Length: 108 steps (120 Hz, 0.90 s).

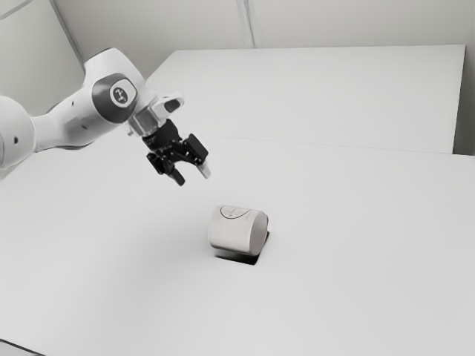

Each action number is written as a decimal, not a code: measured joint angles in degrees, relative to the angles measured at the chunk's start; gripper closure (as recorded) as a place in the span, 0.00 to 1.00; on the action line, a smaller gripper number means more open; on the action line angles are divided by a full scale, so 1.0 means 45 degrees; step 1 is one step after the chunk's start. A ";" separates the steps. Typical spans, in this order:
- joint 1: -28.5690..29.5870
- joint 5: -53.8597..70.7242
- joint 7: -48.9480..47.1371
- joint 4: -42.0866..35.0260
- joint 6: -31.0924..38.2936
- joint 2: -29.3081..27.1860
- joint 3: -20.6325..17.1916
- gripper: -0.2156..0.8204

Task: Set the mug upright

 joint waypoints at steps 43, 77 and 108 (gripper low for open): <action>-0.0152 -0.2669 0.1829 -0.1489 0.1394 0.0577 0.0019 0.24; -0.0124 -0.5278 0.3420 -0.2528 0.2135 0.1017 0.0022 0.23; -0.0118 -0.8416 0.5410 -0.3453 0.2537 0.1215 0.0091 0.23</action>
